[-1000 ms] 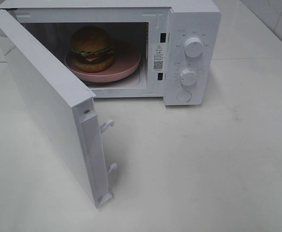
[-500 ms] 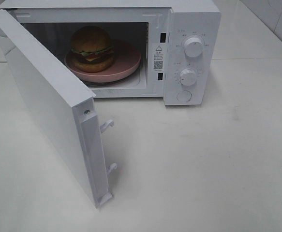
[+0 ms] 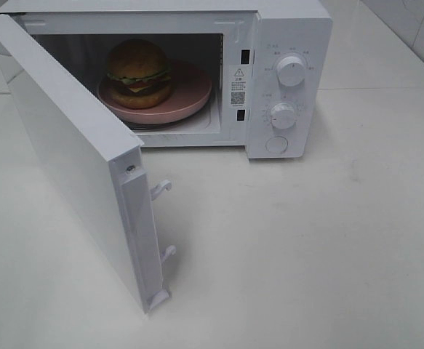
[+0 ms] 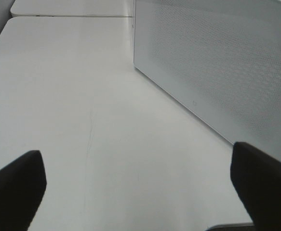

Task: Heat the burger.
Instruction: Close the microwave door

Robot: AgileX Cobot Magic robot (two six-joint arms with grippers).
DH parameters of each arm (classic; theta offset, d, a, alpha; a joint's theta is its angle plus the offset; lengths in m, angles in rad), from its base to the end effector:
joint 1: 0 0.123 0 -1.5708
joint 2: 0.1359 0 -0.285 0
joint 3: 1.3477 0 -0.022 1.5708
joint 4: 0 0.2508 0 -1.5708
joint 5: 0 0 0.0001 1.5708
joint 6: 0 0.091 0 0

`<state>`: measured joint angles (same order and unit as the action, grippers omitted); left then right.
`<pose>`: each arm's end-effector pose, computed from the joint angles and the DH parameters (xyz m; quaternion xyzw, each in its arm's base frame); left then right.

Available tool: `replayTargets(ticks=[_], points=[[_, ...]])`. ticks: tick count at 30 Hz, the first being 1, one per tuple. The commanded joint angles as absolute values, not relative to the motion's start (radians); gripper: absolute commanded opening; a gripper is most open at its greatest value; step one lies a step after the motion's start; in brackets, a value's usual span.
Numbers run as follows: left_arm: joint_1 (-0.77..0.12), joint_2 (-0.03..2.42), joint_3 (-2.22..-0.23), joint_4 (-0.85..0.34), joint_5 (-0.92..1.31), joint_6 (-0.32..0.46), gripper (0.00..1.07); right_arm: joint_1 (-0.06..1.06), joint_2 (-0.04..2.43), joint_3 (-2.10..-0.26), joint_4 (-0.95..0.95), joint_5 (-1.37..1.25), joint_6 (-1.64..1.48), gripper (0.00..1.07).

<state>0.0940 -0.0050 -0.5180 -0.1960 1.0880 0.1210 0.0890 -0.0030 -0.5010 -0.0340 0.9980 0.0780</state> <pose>-0.0082 -0.0166 0.2813 0.0177 0.8501 -0.0416 0.5247 -0.0028 -0.0029 0.2828 -0.0044 0.8352 0.0289 0.5491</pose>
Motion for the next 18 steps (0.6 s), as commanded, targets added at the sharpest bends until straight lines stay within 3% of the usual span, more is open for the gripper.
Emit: replayTargets(ticks=[1,18], points=[[0.088,-0.01,-0.517,-0.196,1.073,0.121,0.96,0.084,-0.033,-0.498,-0.032,0.997,0.078,0.75],[0.088,-0.01,-0.517,-0.196,1.073,0.121,0.96,0.084,-0.033,-0.498,-0.032,0.997,0.078,0.75]])
